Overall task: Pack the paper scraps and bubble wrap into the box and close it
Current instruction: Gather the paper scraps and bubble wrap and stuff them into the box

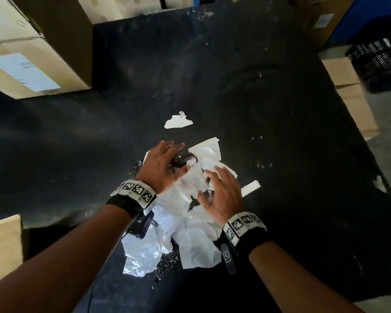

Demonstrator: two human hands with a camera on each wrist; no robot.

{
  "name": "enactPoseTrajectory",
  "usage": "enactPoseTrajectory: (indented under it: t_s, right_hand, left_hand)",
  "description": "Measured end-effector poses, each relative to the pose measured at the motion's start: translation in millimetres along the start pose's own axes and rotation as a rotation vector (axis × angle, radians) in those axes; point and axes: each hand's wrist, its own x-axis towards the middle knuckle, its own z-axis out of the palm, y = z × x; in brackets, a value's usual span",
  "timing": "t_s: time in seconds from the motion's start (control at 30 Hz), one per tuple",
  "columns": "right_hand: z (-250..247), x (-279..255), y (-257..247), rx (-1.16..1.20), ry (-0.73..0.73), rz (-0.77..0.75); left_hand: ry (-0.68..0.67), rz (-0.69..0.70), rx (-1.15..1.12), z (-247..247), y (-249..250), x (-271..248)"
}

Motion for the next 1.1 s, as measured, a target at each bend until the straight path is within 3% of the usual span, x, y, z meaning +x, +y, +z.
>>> enactPoseTrajectory:
  t_s: [0.1,0.2,0.37,0.5,0.6,0.73,0.93,1.1]
  right_hand:
    - [-23,38,-3,-0.027,0.076,-0.063]
    - [-32,96,-20,-0.092,-0.024,-0.115]
    - [-15,185,-63,-0.325,-0.248,-0.229]
    - [5,213,-75,-0.41,-0.363,-0.217]
    - [8,194,-76,-0.415,-0.332,-0.299]
    - [0,130,-82,-0.316,-0.346,-0.346]
    - [-6,22,-82,-0.177,-0.536,-0.477]
    - [-15,-13,-67,-0.14,-0.483,-0.5]
  left_hand:
    - [-0.005,-0.19,0.04,-13,-4,-56]
    - [-0.127,-0.34,0.069,8,0,-113]
    - [-0.215,-0.399,0.067,63,-5,-161]
    - [-0.216,-0.426,0.103,81,-10,-160]
    - [-0.218,-0.449,0.105,85,-9,-159]
    - [-0.241,-0.463,0.095,82,-6,-157]
    - [-0.299,-0.469,0.055,71,-5,-156]
    - [-0.361,-0.457,0.102,40,-11,-167]
